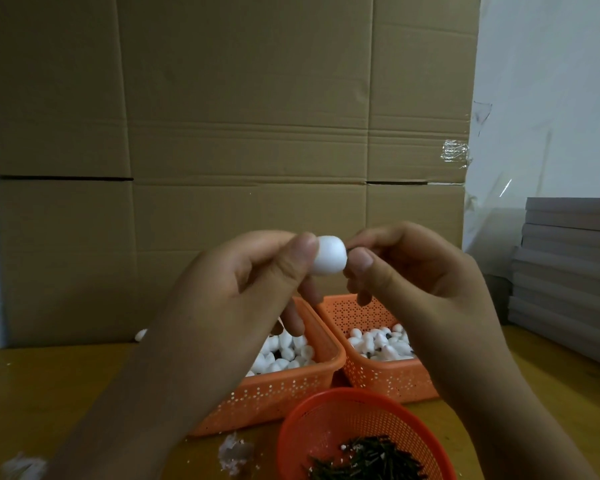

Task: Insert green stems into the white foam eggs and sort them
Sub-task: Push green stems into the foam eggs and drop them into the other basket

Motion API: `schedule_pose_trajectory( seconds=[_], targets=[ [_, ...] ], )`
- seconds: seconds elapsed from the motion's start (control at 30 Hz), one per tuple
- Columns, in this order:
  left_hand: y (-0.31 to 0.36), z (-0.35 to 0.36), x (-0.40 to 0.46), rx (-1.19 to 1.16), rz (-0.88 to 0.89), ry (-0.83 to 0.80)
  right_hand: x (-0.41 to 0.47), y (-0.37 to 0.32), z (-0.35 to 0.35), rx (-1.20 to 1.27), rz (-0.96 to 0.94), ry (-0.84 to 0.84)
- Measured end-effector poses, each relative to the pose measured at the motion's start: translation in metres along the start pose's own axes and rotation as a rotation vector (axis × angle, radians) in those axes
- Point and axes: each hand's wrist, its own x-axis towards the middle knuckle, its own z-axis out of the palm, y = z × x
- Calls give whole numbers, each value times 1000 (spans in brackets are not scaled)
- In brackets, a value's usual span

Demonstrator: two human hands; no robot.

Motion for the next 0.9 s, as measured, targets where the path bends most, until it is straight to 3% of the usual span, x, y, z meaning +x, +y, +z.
schedule_pose_trajectory(
  seconds=[0.23, 0.4, 0.63, 0.9],
  targets=[
    [-3, -6, 1, 34, 12, 159, 1, 3, -1, 132, 60, 77],
    [-2, -1, 0, 85, -1, 112, 0, 3, 2, 86, 65, 92],
    [0, 5, -3, 123, -16, -135, -1, 2, 4, 53, 50, 120],
    [-5, 1, 1, 113, 37, -7, 0, 3, 2, 68, 57, 70]
  ],
)
